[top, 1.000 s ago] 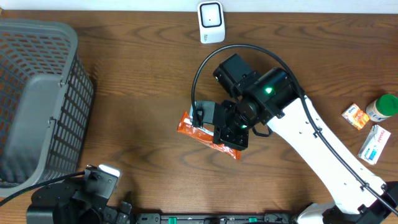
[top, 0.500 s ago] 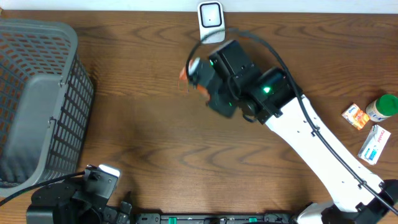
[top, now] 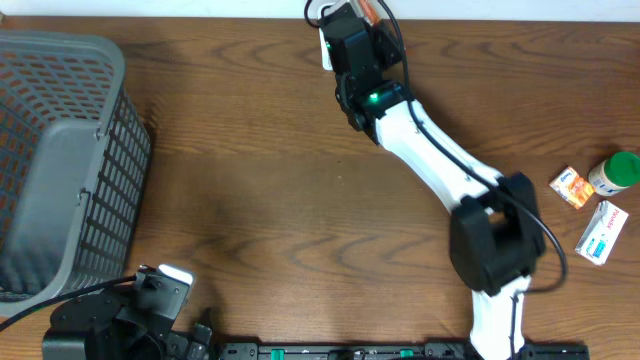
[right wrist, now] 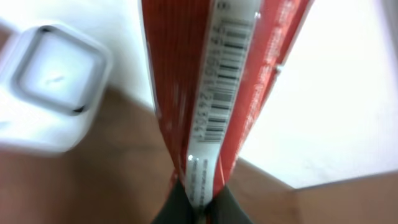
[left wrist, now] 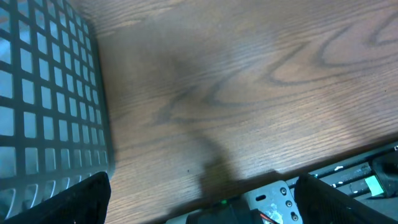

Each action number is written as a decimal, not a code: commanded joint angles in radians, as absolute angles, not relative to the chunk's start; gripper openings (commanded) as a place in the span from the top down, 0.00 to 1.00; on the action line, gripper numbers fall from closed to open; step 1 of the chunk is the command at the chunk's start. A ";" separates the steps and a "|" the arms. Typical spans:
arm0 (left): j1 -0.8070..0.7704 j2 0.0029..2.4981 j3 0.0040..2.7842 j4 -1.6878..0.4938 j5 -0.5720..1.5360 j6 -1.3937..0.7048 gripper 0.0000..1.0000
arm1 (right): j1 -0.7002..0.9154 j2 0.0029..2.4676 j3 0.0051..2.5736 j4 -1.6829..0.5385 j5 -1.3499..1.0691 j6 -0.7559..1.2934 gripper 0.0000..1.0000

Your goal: Scan the item barcode

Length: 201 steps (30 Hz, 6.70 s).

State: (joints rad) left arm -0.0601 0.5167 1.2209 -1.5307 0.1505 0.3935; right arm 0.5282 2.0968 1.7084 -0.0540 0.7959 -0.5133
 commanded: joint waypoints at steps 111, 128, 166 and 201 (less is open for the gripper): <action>-0.063 0.513 1.227 -1.533 0.059 0.399 0.05 | 0.871 2.472 1.720 -0.276 0.685 -0.598 0.63; -0.063 0.513 1.227 -1.533 0.059 0.399 0.05 | 0.640 2.125 1.720 -0.639 -0.419 -0.153 0.01; -0.063 0.513 1.227 -1.533 0.059 0.399 0.05 | 0.539 2.368 1.750 -0.508 -0.430 -0.731 0.10; -0.063 0.513 1.227 -1.533 0.059 0.399 0.05 | 0.455 2.444 2.140 -0.307 0.398 -0.674 0.99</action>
